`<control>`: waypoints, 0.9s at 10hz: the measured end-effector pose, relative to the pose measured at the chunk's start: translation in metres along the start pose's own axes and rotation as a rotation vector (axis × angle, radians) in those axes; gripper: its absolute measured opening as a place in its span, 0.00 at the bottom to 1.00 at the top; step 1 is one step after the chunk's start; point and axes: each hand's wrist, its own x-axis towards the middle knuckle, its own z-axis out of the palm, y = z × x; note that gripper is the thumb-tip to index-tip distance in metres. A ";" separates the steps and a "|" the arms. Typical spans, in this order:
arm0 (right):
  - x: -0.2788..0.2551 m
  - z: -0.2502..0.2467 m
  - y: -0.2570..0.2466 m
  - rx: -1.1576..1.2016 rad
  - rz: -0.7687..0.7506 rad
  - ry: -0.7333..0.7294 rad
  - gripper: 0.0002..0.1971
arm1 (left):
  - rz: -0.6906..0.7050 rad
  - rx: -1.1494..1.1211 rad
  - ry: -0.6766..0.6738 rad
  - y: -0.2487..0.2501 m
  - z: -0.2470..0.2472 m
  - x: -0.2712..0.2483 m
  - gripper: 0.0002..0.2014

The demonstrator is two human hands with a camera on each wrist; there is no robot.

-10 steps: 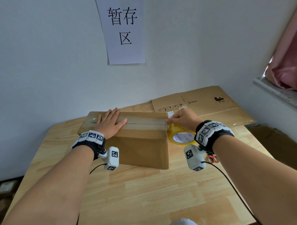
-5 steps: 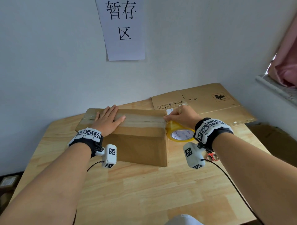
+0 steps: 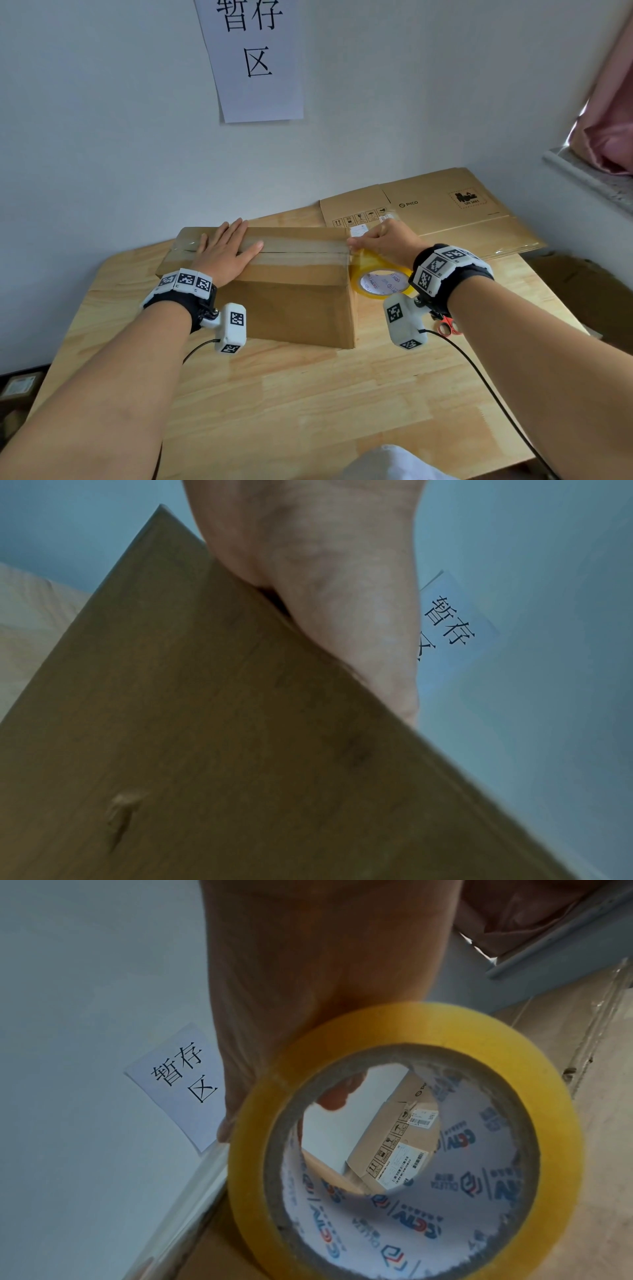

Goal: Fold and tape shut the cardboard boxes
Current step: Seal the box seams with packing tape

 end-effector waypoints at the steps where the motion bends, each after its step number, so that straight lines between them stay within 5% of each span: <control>1: 0.001 0.000 0.001 0.004 0.010 -0.001 0.16 | -0.001 0.002 0.001 0.000 0.000 0.000 0.35; 9: -0.004 0.005 0.004 -0.167 -0.105 -0.019 0.14 | 0.000 0.021 -0.012 0.002 -0.002 0.000 0.36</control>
